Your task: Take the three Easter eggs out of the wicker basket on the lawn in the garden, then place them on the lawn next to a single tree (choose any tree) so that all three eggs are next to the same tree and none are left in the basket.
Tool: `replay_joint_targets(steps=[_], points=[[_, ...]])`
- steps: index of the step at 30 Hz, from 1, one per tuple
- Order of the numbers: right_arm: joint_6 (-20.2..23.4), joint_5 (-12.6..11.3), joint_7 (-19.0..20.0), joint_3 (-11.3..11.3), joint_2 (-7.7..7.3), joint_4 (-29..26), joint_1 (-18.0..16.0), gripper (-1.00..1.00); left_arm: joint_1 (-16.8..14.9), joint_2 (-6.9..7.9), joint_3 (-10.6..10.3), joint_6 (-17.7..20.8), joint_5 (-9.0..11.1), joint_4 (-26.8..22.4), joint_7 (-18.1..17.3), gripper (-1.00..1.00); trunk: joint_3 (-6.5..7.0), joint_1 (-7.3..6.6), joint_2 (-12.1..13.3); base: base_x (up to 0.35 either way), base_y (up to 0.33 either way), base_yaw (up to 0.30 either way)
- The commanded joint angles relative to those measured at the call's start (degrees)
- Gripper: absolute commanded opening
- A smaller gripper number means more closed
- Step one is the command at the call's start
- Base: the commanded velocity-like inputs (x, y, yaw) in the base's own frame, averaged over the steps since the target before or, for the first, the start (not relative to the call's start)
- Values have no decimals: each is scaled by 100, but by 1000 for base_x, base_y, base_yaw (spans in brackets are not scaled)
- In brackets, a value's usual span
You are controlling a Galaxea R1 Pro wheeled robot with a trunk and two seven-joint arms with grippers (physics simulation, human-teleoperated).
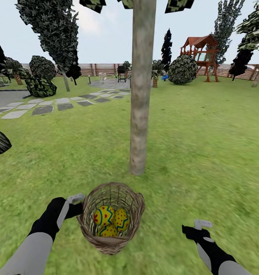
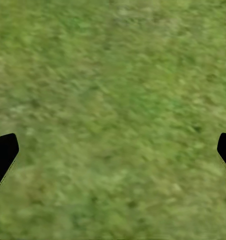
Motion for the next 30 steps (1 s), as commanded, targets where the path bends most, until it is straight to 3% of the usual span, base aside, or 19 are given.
replay_joint_targets(steps=[1,4,30], points=[[-84,-20,-4,-9,1,9,-5,100,-6,-5,9,27,102,-6,0,-100,-11,7,-12,337,0,0],[-242,-25,-4,-9,1,14,-5,100,-6,0,8,27,102,-6,0,-100,-11,7,-12,337,0,0],[-256,68,5,43,18,60,-5,100,-6,0,9,27,103,-15,-9,-100,-11,7,-12,337,0,0]])
